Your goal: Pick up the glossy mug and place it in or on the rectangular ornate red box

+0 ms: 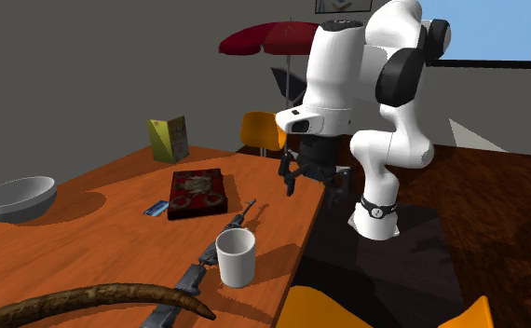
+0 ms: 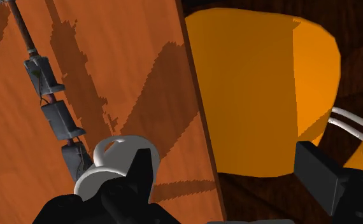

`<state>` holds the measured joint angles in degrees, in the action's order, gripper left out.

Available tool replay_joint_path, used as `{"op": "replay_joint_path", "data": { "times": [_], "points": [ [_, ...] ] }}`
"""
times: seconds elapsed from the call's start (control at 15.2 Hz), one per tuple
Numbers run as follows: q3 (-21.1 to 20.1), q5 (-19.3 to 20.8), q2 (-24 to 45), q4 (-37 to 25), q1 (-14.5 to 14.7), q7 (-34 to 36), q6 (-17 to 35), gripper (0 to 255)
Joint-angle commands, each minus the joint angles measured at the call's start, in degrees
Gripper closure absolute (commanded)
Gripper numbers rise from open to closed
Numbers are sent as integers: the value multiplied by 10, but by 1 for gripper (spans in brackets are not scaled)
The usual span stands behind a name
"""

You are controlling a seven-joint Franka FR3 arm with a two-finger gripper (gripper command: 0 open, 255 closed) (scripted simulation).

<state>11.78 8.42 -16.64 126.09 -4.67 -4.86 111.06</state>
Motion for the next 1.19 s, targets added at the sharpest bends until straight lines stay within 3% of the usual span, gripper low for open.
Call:
{"op": "replay_joint_path", "data": {
  "times": [0.0,0.66,1.12],
  "points": [
    [12,-7,45,-28,-3,-11,15,0],
    [50,-69,259,-187,-35,-73,52,0],
    [49,-75,279,-156,-38,-76,102,0]
  ]
}}
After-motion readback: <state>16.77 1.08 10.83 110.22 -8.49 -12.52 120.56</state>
